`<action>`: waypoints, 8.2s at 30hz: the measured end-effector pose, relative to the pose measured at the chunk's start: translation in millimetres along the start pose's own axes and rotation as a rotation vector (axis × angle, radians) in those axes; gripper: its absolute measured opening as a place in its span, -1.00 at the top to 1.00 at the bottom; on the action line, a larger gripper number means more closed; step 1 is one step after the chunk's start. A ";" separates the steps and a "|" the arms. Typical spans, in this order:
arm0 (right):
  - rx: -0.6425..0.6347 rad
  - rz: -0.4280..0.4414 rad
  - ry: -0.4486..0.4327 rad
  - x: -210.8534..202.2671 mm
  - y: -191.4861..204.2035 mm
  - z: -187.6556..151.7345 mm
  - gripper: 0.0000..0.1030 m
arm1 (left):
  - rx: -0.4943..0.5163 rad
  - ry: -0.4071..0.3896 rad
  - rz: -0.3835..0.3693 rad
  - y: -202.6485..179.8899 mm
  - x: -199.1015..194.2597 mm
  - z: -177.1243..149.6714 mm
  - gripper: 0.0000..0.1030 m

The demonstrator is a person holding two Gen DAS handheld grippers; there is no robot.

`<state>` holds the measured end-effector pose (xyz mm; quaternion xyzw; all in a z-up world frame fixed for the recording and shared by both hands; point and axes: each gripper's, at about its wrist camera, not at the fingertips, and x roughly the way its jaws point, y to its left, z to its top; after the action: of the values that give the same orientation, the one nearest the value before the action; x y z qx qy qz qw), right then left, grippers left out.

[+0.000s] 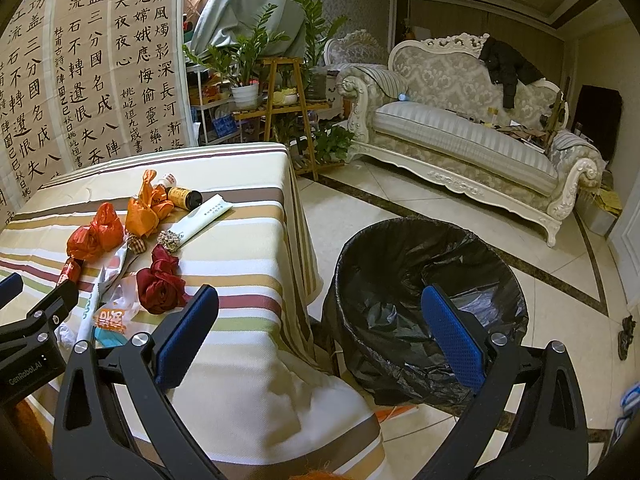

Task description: Collect trash

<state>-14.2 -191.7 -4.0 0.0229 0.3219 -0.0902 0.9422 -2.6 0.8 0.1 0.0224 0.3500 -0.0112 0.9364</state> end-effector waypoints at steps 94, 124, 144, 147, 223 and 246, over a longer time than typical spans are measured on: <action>-0.254 0.396 0.189 -13.8 112.0 -51.5 0.70 | -0.030 0.088 -0.061 73.0 -13.5 -47.1 0.33; 0.026 0.101 -0.064 -30.6 -30.6 1.8 0.78 | 0.142 -0.059 -0.288 -58.2 -21.1 2.1 0.33; 0.248 -0.067 0.003 57.6 -155.4 1.9 0.76 | 0.347 -0.002 -0.379 -219.6 44.7 27.9 0.32; 0.263 -0.082 0.009 67.0 -164.7 3.4 0.63 | 0.360 0.006 -0.382 -230.4 55.1 30.2 0.24; -0.095 0.294 0.118 46.7 87.6 16.6 -0.08 | -0.043 0.177 -0.067 68.4 60.0 2.4 0.52; -0.100 0.316 0.120 35.2 88.1 16.6 0.58 | -0.069 0.100 -0.096 75.1 28.3 7.2 0.52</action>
<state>39.4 -112.3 -13.6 0.0318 0.3742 0.0765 0.9236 26.2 75.3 -10.5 -0.0263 0.3970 -0.0428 0.9164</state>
